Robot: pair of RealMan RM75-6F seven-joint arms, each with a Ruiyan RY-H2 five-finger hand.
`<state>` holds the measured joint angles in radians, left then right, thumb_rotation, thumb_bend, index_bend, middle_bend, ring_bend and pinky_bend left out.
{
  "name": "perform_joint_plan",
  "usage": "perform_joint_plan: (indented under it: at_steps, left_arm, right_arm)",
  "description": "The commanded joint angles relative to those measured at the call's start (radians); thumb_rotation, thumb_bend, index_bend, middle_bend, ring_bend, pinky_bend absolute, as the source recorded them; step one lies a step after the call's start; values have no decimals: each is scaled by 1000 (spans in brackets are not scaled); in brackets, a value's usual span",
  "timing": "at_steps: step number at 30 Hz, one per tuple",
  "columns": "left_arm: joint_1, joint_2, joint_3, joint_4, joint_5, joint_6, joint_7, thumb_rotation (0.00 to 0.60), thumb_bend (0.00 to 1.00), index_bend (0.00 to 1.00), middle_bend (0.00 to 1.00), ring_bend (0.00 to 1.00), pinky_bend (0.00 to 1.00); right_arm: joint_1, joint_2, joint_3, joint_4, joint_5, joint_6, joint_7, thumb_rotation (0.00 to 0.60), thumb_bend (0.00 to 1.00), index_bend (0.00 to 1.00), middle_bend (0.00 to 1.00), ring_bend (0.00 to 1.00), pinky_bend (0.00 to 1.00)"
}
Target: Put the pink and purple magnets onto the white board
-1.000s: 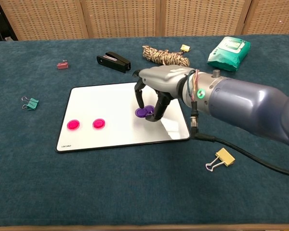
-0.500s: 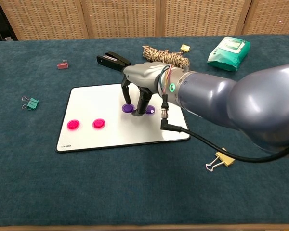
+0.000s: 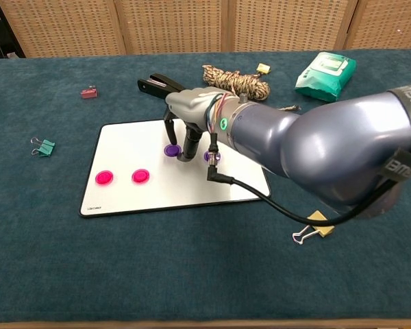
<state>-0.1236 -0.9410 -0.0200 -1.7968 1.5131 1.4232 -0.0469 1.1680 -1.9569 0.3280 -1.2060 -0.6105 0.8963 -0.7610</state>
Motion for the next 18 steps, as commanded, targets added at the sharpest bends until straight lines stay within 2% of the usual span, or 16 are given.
perform_joint_plan:
  at_steps: [1, 18]
  left_arm:
    - [0, 0, 0, -1, -1, 0, -2, 600, 283, 0, 0, 0, 0]
    - [0, 9, -4, -1, -4, 1, -19, 600, 283, 0, 0, 0, 0]
  right_arm:
    - [4, -10, -7, 21, -2, -2, 1, 600, 566, 586, 0, 0, 0]
    - [6, -42, -10, 73, 2, -12, 13, 600, 566, 590, 0, 0, 0]
